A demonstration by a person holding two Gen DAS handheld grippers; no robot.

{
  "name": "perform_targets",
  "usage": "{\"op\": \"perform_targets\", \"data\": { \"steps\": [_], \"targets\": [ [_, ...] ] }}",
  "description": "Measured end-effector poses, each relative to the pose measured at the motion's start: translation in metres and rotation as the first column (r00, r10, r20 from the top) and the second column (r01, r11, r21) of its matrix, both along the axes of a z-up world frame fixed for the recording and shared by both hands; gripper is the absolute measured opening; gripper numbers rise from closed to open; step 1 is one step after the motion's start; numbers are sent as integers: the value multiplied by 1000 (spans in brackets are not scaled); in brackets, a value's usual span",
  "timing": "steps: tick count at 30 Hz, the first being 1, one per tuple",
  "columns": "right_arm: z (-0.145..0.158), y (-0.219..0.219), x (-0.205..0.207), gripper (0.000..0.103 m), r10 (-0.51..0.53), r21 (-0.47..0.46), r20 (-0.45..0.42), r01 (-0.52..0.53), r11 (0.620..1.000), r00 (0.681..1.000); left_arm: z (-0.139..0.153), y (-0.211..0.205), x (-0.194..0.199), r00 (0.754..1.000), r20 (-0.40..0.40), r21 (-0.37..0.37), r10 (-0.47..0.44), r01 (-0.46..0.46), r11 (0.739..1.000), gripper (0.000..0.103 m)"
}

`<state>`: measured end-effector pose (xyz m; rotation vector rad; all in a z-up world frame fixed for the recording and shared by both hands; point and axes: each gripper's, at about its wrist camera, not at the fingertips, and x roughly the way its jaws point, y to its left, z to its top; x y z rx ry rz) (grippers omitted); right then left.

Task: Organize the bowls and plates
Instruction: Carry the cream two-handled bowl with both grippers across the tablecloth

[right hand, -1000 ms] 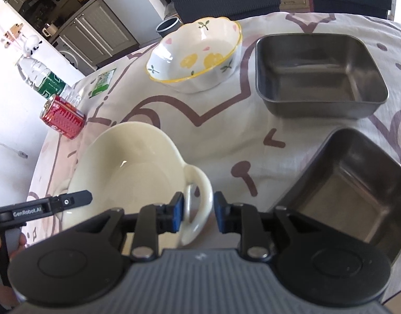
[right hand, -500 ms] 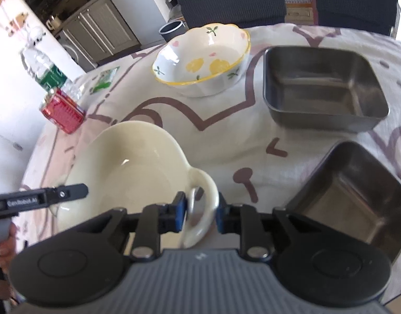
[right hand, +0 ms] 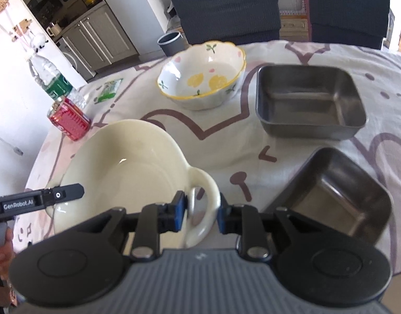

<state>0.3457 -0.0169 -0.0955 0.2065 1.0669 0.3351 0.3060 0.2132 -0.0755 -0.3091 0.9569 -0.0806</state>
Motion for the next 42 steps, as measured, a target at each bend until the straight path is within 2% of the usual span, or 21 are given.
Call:
{"op": "perform_targets", "data": {
  "steps": [5, 20, 28, 42],
  "targets": [
    [17, -14, -19, 29, -13, 16, 14, 12, 1000, 1000, 18, -14, -20, 1000, 15, -18, 23, -23, 1000, 31],
    [63, -89, -89, 28, -122, 25, 39, 121, 992, 992, 59, -95, -76, 997, 74, -48, -34, 38, 998, 31],
    [70, -138, -120, 28, -171, -3, 43, 172, 985, 984, 56, -145, -83, 995, 53, -75, -81, 85, 994, 31],
    [64, -213, -155, 29, -295, -39, 21, 296, 954, 955, 41, -223, -83, 987, 23, -93, -161, 163, 982, 32]
  ]
}}
